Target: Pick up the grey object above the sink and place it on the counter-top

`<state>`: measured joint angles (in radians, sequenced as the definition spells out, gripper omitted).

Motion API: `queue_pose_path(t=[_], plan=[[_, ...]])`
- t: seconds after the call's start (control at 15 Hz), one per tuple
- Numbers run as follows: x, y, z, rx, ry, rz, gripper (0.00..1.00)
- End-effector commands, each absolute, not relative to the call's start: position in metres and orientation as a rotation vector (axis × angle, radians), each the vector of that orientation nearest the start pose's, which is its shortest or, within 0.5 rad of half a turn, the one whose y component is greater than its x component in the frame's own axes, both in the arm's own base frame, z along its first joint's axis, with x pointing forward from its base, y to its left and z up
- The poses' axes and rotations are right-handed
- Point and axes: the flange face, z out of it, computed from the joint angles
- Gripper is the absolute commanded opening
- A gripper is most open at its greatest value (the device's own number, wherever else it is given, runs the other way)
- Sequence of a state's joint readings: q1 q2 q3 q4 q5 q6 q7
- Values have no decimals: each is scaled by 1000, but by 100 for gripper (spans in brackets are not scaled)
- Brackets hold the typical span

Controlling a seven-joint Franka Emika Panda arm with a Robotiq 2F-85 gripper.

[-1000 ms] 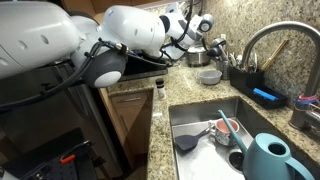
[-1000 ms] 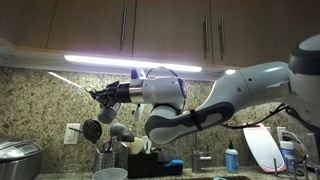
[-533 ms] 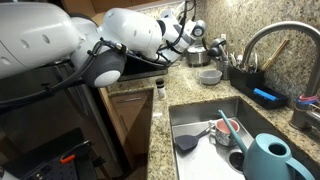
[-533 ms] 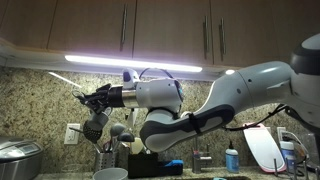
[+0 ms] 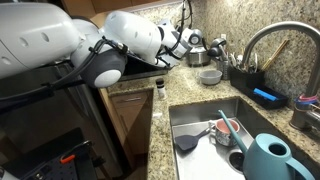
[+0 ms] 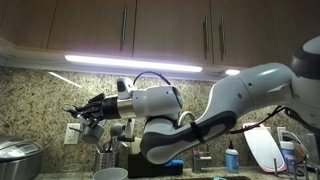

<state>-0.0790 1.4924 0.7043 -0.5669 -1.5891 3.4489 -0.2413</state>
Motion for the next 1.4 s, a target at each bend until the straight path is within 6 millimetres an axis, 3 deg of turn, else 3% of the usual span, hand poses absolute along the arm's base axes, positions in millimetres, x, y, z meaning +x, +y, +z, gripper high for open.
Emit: queue_pose_path(t=[0.0, 0.73, 1.33], plan=[[770, 202, 260, -1893, -1948, -2176, 5], [760, 207, 219, -1924, -2078, -1984, 5], [756, 204, 205, -1953, -2129, -1892, 5]])
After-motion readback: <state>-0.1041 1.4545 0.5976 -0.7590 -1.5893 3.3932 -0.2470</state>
